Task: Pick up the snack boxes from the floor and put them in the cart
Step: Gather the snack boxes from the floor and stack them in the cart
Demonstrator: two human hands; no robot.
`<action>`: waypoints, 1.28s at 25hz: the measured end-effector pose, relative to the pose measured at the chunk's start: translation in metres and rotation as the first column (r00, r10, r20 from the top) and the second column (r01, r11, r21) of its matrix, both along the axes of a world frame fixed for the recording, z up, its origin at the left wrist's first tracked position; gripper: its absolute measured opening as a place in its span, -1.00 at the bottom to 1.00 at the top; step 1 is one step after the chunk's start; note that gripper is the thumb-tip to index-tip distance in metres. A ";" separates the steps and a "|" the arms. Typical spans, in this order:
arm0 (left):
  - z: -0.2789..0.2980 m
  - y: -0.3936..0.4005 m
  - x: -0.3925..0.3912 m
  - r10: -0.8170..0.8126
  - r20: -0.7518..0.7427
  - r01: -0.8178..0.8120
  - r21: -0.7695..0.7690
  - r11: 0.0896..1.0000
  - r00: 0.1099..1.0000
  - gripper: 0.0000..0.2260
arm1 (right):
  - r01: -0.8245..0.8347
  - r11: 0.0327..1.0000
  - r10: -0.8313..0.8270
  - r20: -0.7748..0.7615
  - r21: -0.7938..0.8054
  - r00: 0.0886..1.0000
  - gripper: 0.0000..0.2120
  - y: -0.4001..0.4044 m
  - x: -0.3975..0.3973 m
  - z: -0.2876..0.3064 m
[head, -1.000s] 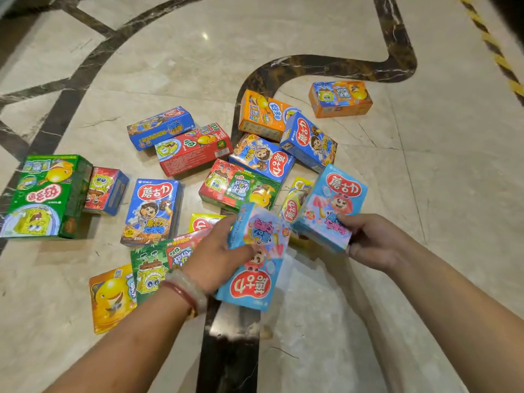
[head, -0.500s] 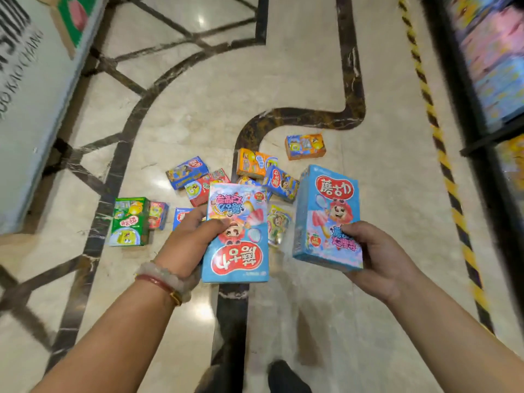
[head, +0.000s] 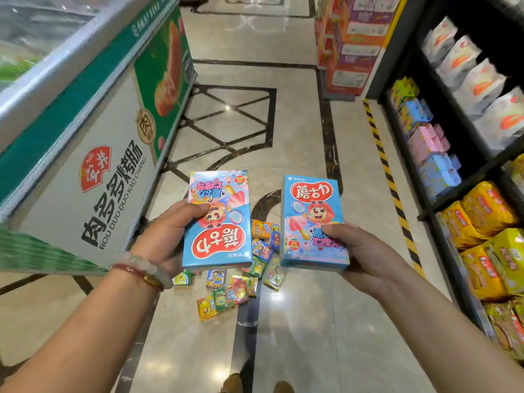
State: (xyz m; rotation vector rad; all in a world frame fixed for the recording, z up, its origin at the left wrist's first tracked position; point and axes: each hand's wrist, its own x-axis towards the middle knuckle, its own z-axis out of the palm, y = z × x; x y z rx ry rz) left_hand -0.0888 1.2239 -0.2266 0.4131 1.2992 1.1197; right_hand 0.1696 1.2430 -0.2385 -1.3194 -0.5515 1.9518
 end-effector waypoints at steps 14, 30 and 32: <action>0.072 -0.023 0.005 -0.455 0.038 0.453 0.051 0.890 0.890 -0.77 | 0.211 0.971 -0.225 0.140 0.111 0.964 -0.75 -0.086 -0.013 0.060; 0.082 -0.074 0.113 -0.924 0.010 0.921 0.086 0.381 0.381 -0.70 | 0.834 0.528 -0.849 0.082 0.162 0.522 -0.86 -0.284 0.005 0.075; 0.083 -0.101 0.143 -0.959 0.005 0.956 0.081 0.283 0.283 -0.59 | 0.890 0.429 -0.903 0.084 0.155 0.421 -0.89 -0.325 0.018 0.077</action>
